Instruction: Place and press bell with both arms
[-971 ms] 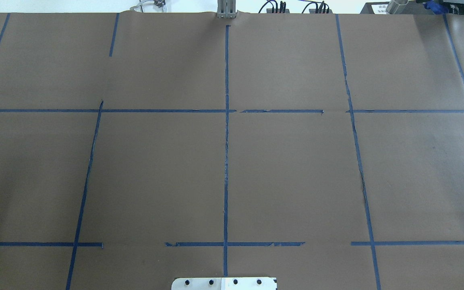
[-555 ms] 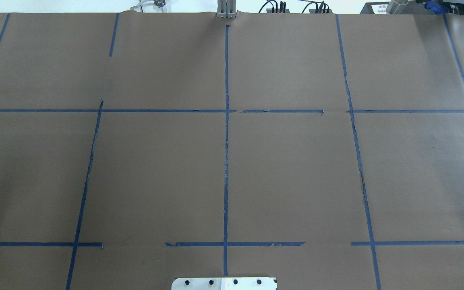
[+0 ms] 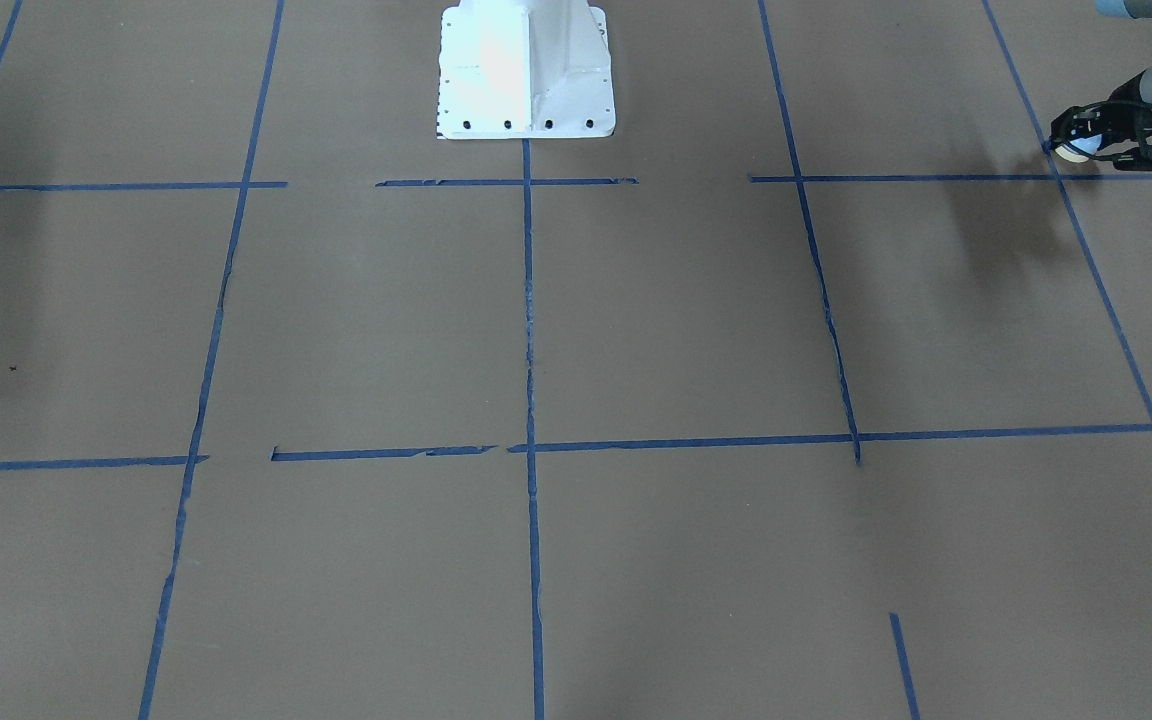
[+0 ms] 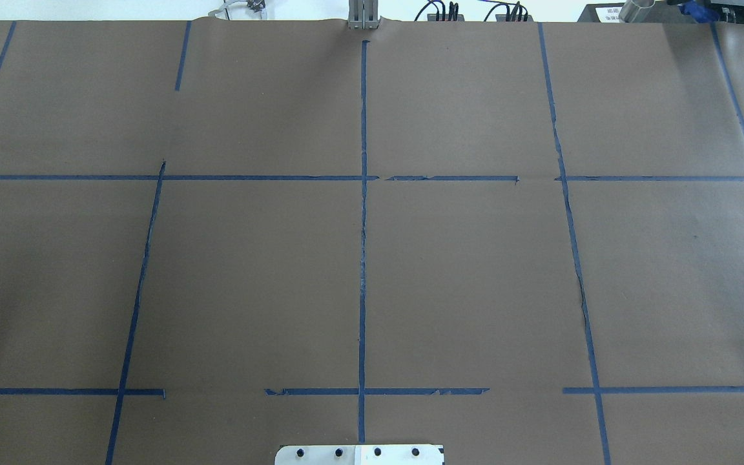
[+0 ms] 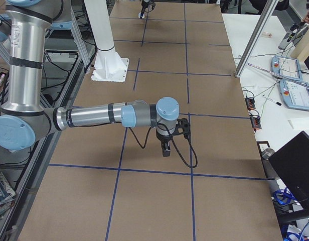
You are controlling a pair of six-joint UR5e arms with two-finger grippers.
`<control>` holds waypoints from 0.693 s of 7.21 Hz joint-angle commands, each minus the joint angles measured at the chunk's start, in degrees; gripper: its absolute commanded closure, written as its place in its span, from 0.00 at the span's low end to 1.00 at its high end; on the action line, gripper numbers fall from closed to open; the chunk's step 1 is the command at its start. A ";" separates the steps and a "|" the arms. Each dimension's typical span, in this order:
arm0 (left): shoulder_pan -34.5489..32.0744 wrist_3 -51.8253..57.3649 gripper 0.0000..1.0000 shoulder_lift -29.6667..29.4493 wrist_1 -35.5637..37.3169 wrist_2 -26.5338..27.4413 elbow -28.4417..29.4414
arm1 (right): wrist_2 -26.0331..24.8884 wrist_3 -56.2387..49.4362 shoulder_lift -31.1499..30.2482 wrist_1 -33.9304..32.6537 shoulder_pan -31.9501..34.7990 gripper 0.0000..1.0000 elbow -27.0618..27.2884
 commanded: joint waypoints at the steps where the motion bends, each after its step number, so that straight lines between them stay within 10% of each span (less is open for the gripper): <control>1: -0.16 -6.63 1.00 0.05 -5.40 -2.84 -3.08 | 0.09 0.18 0.00 0.09 0.00 0.00 0.00; 5: 4.72 -31.31 1.00 -13.32 -5.17 -4.44 -19.71 | -0.08 0.53 0.26 0.00 -0.09 0.00 0.00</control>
